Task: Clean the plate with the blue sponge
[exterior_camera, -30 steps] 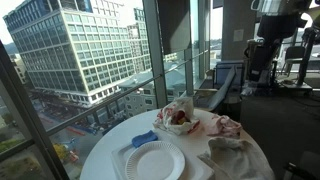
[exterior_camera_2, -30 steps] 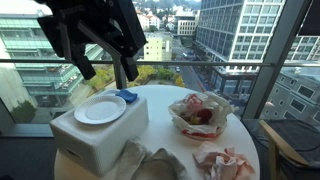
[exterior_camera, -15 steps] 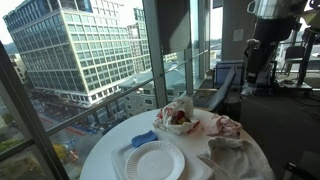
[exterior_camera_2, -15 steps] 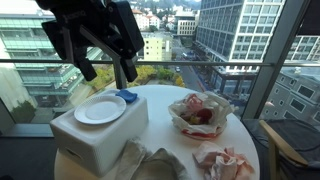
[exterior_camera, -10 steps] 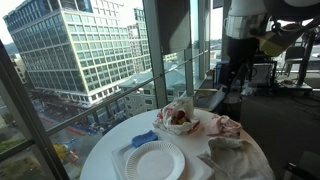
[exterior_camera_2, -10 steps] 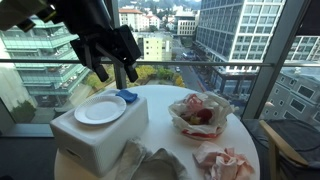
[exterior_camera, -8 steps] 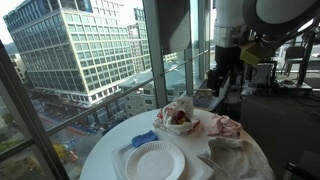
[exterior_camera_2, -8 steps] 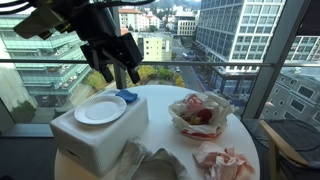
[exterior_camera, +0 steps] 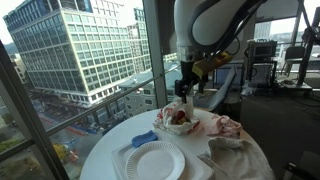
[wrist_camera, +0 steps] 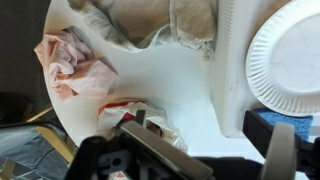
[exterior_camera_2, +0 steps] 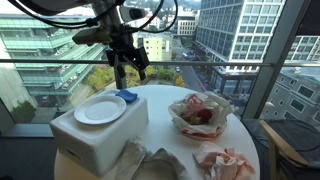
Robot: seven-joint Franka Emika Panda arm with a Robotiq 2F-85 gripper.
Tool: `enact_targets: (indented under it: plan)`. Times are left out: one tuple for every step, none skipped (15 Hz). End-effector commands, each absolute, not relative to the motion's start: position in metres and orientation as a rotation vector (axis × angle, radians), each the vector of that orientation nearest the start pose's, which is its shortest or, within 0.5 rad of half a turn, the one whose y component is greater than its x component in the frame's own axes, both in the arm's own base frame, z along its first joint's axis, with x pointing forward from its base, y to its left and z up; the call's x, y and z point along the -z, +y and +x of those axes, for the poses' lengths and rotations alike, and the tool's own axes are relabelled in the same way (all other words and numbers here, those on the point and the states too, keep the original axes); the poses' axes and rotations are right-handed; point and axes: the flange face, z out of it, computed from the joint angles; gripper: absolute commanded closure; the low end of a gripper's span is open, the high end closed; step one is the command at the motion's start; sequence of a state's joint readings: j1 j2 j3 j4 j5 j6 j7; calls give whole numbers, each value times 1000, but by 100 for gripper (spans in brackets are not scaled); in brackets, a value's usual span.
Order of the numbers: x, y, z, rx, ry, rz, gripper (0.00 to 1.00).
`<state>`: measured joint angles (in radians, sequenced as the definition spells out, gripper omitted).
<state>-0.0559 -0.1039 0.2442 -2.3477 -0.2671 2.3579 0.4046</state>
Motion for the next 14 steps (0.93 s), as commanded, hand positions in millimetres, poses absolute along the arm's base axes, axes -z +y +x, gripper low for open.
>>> enact_targets:
  plan:
    - [-363,128,532,300,-132,-3276,0]
    - [-356,139,536,305,-201,-3270,0]
    - [-346,151,540,306,-292,-3266,0]
    - [-337,162,543,313,-381,-3262,0]
    - [-327,171,547,312,-472,-3255,0]
    - [-319,178,550,313,-548,-3246,0]
    - [-313,184,555,321,-619,-3229,0]
    - [-309,191,560,339,-659,-3213,0]
    - [-309,198,565,362,-679,-3190,0]
    - [-310,204,570,382,-677,-3155,0]
    - [-313,209,572,359,-695,-3125,0]
    - [-304,198,558,329,-644,-3175,0]
    - [-305,202,562,329,-662,-3157,0]
    - [-306,204,565,333,-671,-3149,0]
